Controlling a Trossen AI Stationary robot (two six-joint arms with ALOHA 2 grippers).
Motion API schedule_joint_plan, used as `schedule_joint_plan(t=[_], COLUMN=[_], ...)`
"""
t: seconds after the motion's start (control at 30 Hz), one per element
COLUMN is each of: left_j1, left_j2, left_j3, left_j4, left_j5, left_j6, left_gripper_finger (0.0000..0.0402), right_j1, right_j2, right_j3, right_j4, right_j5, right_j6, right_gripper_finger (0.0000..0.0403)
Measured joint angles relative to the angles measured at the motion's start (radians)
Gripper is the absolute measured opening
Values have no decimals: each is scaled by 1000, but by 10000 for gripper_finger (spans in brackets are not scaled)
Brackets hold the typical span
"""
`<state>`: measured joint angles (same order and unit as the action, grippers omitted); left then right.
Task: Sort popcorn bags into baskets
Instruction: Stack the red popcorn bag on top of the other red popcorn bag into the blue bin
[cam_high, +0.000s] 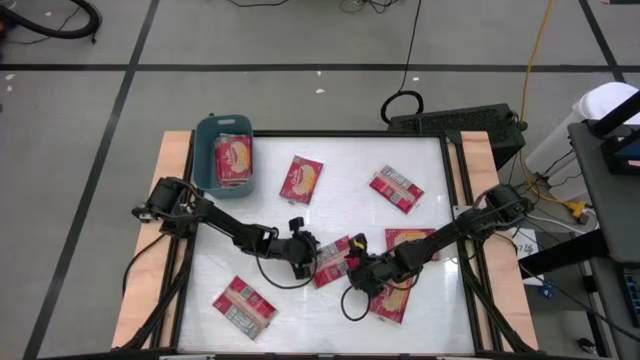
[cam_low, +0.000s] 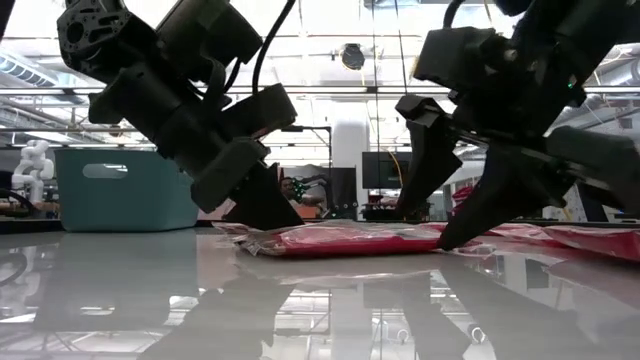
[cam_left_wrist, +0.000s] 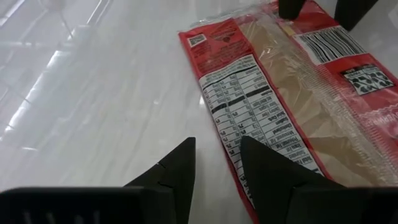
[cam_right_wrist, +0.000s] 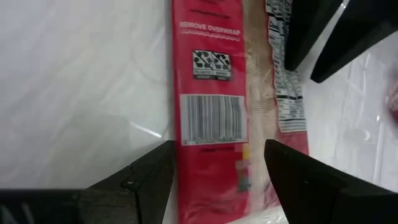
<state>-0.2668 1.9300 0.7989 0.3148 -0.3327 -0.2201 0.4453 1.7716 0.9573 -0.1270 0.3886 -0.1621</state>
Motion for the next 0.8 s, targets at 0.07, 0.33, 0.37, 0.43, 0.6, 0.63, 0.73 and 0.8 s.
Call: schedule_joint_plan(t=[0.07, 0.33, 0.37, 0.43, 0.6, 0.63, 0.73, 0.8], left_j1=[0, 0, 0, 0, 0, 0, 1, -1], left_j2=[2, 4, 4, 4, 2, -3, -42, -93], left_j3=[0, -1, -1, -2, -3, -4, -4, -8], left_j4=[0, -3, -3, -2, 3, 1, -15, -63], left_j5=[0, 7, 7, 8, 10, 11, 18, 28], left_j6=[-10, -27, -28, -28, -36, -37, -37, -24], left_gripper_finger=[136, 136, 136, 136, 136, 136, 136, 136], right_j1=[-9, -35, -36, -36, -36, -36, -38, -44], right_j2=[11, 54, 55, 55, 58, 56, 49, 40], right_j3=[0, 1, 1, 1, 0, 0, 0, 0], right_j4=[8, 76, 80, 85, 104, 105, 104, 105], right_j5=[-2, -51, -54, -55, -58, -57, -55, -51], right_j6=[-20, -64, -63, -63, -62, -62, -56, -37], right_gripper_finger=[239, 176, 160, 124, 36, 22, 9, 10])
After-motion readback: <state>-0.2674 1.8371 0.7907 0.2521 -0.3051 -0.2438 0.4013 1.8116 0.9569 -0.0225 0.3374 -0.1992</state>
